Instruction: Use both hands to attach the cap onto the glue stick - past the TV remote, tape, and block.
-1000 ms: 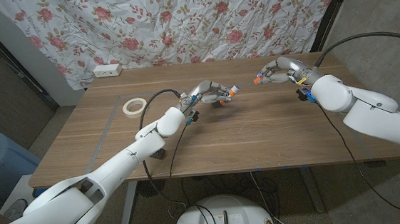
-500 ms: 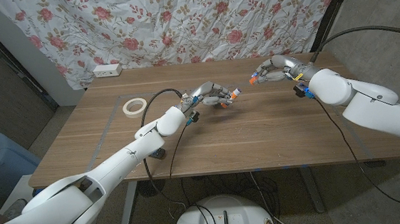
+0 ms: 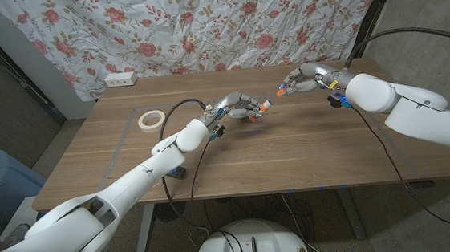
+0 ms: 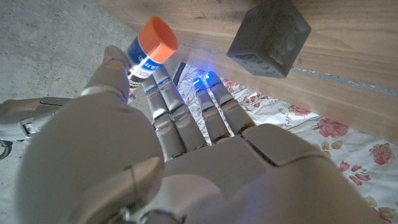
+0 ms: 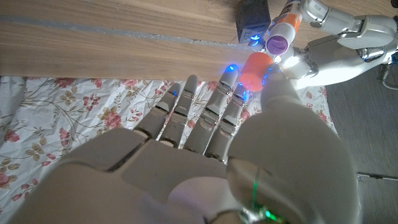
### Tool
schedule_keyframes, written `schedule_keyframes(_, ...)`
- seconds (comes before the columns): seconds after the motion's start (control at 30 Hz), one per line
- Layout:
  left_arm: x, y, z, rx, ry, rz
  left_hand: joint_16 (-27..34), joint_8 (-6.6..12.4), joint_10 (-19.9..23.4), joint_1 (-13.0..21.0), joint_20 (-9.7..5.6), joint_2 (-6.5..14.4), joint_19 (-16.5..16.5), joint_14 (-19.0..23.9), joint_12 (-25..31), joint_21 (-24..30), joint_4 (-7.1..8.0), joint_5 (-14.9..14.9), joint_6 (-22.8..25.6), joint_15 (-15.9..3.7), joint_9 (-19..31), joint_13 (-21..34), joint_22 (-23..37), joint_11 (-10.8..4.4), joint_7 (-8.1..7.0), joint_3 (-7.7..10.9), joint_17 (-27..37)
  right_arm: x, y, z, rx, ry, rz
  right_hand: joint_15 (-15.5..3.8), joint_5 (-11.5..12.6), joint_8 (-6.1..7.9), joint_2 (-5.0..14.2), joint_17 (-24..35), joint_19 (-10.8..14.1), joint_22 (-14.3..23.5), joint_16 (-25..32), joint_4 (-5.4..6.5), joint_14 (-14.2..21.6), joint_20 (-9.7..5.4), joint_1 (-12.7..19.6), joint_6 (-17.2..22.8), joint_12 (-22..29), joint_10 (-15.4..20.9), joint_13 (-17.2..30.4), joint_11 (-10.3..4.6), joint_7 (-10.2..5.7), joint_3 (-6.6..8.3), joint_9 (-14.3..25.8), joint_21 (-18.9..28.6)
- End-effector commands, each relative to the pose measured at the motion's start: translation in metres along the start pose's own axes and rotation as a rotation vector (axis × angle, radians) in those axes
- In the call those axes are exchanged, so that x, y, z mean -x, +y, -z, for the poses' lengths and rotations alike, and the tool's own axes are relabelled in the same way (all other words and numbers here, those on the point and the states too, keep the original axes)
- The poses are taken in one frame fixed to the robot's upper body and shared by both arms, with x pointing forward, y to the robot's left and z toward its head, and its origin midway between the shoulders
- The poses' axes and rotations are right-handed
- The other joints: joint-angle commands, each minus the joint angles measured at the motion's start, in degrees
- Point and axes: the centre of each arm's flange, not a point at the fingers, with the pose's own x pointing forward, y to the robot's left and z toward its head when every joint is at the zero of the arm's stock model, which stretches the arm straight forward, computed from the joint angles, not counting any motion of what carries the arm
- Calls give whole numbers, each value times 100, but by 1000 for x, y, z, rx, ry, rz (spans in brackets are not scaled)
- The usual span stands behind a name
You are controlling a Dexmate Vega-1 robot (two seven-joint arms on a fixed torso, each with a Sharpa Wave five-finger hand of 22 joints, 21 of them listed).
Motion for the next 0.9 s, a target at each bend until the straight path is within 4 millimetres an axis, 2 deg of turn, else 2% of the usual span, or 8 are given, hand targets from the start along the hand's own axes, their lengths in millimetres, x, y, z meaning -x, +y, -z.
schedule_keyframes(0.03, -2, 0, -1, -7, -8, 6, 1, 63, 33, 125, -8, 161, -4, 31, 30, -6, 6, 28, 142, -676, 104, 12, 17, -1, 64, 62, 1, -6, 5, -6, 10, -11, -20, -782, -32, -16, 39, 15, -14, 12, 29, 0, -9, 5, 21, -17, -24, -26, 21, 8, -7, -20, 25, -4)
schedule_keyframes(0.9, 0, -1, -1, -6, -5, 2, -1, 66, 35, 128, -53, 166, -2, 38, 28, -36, 8, 27, 149, -681, 104, 11, 17, 0, 69, 67, 3, -7, 13, -12, 40, 4, -12, -759, -48, -52, 39, 2, -10, 13, 23, 12, -21, 34, -17, -15, -43, -44, 30, 9, -7, -70, 25, 0)
